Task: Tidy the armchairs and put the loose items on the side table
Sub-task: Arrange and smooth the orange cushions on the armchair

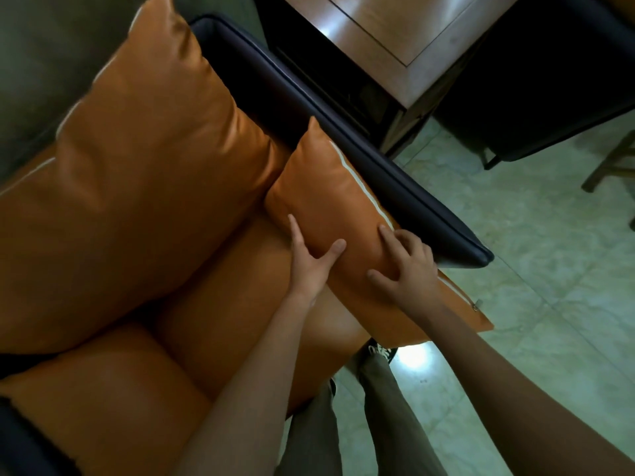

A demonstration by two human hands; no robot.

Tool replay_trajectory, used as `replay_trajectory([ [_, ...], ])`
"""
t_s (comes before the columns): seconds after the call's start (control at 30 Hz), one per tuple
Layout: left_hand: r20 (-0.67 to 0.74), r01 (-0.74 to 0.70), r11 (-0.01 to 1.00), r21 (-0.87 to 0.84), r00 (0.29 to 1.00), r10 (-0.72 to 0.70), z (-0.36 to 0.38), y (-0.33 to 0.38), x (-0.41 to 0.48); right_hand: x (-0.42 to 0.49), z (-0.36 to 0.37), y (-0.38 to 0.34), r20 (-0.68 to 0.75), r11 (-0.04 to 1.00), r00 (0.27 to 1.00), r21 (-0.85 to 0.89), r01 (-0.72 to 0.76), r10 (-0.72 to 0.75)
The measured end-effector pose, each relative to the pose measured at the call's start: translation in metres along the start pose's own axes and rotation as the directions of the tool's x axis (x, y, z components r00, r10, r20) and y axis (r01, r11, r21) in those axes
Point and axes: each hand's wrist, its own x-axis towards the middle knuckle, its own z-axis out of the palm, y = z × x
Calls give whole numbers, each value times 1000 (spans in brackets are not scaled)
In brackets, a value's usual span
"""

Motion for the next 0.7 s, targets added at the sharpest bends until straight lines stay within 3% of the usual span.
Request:
replay_trajectory([
  [0.07,-6,71,995,-68,997,-72,2,-8,-5,-6,2,5,16,999,1000,-42,6,-5],
  [0.23,85,302,918,-255,953,-290,20,-42,-36,-33,3,40,38,983,987,-109,-149,154],
  [0.47,44,260,862,-436,962,-268,55,-40,-35,-22,-2,40,20,978,998,-201,-62,67],
  [0.57,35,245,891,-382,967,-251,48,-40,-26,-7,-4,29,37,969,998,-241,48,-41],
  [0.7,11,250,919,-304,966,-259,36,-34,-19,4,6,13,55,962,997,-265,72,-60],
])
